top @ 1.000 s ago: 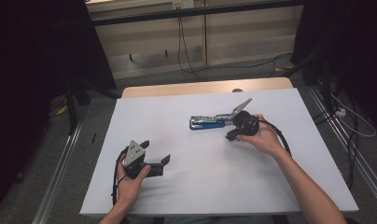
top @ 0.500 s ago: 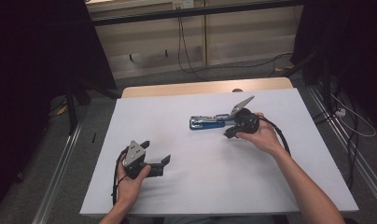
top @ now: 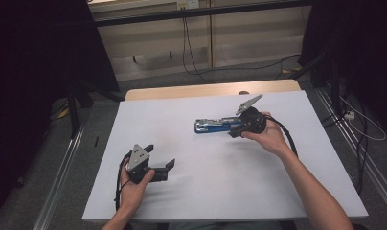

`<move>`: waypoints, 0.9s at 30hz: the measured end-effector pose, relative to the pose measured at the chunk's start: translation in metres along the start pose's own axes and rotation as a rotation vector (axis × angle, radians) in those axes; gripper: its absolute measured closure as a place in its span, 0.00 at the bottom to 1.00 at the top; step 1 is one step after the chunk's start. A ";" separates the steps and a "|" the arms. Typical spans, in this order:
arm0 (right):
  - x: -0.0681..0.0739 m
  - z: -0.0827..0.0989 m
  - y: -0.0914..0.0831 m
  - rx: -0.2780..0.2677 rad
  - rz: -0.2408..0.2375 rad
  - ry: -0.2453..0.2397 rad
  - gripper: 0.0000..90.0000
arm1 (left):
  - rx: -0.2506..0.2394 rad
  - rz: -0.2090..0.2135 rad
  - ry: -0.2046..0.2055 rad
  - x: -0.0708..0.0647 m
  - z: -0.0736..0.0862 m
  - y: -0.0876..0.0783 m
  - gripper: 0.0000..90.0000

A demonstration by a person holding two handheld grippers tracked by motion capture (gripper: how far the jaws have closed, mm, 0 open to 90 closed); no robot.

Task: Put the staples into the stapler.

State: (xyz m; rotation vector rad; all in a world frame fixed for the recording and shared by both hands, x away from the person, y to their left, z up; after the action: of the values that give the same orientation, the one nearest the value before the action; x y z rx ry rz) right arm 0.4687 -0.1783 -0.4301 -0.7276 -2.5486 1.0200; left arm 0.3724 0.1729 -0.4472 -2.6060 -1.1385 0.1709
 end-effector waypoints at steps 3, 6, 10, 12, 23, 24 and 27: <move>0.000 -0.005 -0.002 -0.018 0.003 -0.005 0.88 | -0.001 0.001 0.001 0.000 0.000 0.000 0.04; 0.000 -0.009 -0.002 -0.042 0.010 -0.038 0.88 | -0.003 0.002 -0.004 0.000 0.000 -0.001 0.04; -0.001 -0.013 0.000 -0.045 0.014 -0.047 0.88 | -0.005 -0.001 -0.003 0.002 -0.001 -0.001 0.04; -0.001 -0.016 0.001 -0.054 0.017 -0.045 0.88 | -0.004 -0.002 -0.005 0.002 -0.001 -0.001 0.04; -0.003 -0.032 0.004 -0.077 0.023 -0.058 0.88 | -0.006 0.000 -0.001 0.002 -0.001 -0.002 0.04; -0.003 -0.034 0.005 -0.078 0.026 -0.061 0.88 | -0.010 -0.001 -0.007 0.001 -0.001 -0.002 0.04; -0.003 -0.037 0.006 -0.081 0.023 -0.061 0.88 | -0.014 -0.002 -0.008 0.002 -0.001 -0.002 0.04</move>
State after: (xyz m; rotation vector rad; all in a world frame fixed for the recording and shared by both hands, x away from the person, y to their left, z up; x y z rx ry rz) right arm 0.4896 -0.1555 -0.4085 -0.7596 -2.6533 0.9644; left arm 0.3721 0.1753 -0.4453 -2.6185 -1.1495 0.1741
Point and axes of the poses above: each handheld gripper's, and its own axes: y roughly forward along the jaws, z roughly out of its underside, x roughly to its left, the point moved 3 cm from there along y, roughly forward along the jaws, and after that the axes turned 4 degrees about -x, right-handed, at the moved point
